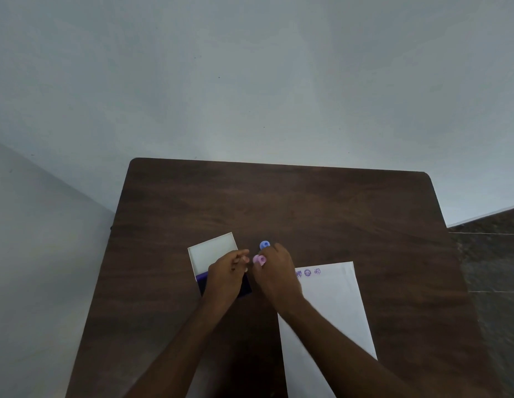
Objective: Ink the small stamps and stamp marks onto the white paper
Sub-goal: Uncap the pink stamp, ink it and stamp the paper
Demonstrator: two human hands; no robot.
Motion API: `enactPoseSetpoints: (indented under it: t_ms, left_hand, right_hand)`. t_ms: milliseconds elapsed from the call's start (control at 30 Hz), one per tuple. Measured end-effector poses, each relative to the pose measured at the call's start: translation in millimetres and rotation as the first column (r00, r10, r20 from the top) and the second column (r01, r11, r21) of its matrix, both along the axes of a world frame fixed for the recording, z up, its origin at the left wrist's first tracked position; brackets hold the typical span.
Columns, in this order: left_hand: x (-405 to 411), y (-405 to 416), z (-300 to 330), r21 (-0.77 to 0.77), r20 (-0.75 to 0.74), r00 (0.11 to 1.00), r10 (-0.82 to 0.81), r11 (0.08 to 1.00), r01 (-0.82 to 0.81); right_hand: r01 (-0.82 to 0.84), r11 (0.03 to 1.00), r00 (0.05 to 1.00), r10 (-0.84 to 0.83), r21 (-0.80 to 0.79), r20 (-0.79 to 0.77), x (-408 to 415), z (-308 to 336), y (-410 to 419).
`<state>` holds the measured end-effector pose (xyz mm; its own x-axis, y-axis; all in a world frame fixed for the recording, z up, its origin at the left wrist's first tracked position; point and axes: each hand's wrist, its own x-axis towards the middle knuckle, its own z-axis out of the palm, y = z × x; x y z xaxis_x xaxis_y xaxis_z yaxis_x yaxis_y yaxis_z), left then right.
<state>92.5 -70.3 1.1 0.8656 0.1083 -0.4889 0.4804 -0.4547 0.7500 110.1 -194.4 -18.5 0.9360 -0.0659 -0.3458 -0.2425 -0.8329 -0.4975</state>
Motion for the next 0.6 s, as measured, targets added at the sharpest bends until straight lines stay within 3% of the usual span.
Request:
enactPoseSetpoints:
  t_ms: [167,267,367,600]
  left_hand:
    - [8,3,-2,-0.085,-0.274,0.962,0.001,0.996,-0.026]
    - [-4,14,2,-0.376,-0.148,0.98,0.134,0.909,-0.181]
    - [-12,27,8,-0.523,-0.076,0.985,0.153,0.835,-0.17]
    - [-21,51,8,-0.511,-0.053,0.982,0.183,0.84,-0.184]
  right_hand:
    - [-0.004,0.986,0.991,-0.018,0.165,0.134,-8,19,18]
    - [0.035,0.963,0.989,-0.072,0.266,0.13,-14,26,23]
    - [0.064,0.929,0.991,-0.101,0.364,0.084,-17,31,24]
    - [0.226,0.78,0.972,-0.139,0.584,-0.191,-14,38,28]
